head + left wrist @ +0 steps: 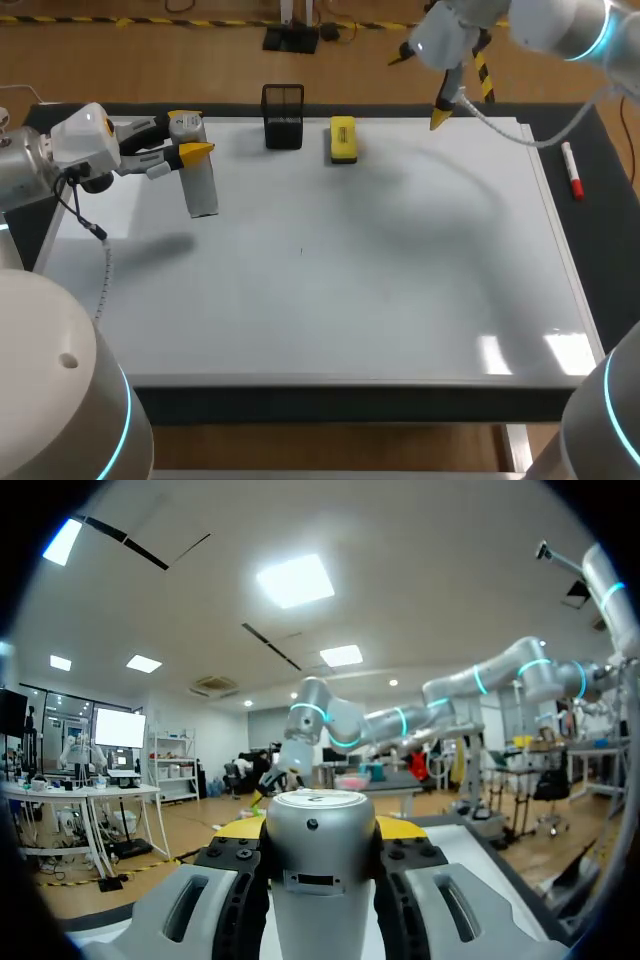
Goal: Pick up the inspection probe, press it on each red-marked spot on the whiteboard one by one, put down the probe, pick up the eraser, and wipe off all the red marks.
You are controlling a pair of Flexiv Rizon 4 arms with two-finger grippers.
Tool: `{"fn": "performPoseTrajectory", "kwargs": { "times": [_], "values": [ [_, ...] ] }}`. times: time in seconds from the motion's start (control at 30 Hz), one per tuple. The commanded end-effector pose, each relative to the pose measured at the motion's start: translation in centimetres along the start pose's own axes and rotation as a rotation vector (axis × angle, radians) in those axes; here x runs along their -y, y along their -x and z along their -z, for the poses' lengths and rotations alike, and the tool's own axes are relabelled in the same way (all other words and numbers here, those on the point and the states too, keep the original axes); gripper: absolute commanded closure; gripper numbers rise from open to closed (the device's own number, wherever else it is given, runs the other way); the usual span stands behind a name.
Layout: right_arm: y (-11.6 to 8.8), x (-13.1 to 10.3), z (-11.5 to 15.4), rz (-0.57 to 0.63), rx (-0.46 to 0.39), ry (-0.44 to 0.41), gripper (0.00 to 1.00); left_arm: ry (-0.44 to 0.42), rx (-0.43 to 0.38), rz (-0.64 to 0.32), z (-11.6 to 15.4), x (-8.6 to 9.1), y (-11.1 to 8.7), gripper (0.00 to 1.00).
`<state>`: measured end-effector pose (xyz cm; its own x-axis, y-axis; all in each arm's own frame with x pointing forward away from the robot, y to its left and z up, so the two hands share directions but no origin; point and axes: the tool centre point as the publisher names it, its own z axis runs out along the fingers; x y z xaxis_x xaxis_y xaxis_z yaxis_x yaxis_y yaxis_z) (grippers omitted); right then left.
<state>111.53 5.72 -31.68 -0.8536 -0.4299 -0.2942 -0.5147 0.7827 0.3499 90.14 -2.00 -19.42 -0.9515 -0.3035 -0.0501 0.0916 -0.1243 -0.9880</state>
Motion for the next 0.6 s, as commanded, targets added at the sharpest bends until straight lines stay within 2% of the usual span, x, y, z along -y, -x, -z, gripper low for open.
{"fn": "performPoseTrajectory", "kwargs": {
  "times": [0.03,0.2,0.23,0.6],
  "values": [
    [0.5,0.1,2.0,-0.019,-0.012,-0.006,0.00,0.000,0.002,-0.001,0.0,0.1,0.0,1.00],
    [0.9,0.1,3.2,-0.032,0.006,-0.014,0.00,0.000,0.002,-0.001,0.0,0.1,0.0,1.00],
    [1.1,0.2,3.4,-0.046,-0.013,-0.022,0.00,0.000,0.002,-0.001,0.0,0.1,0.0,1.00],
    [1.1,0.2,3.5,-0.050,-0.016,-0.019,0.00,0.000,0.002,-0.001,0.0,0.1,0.0,1.00]
  ]
}}
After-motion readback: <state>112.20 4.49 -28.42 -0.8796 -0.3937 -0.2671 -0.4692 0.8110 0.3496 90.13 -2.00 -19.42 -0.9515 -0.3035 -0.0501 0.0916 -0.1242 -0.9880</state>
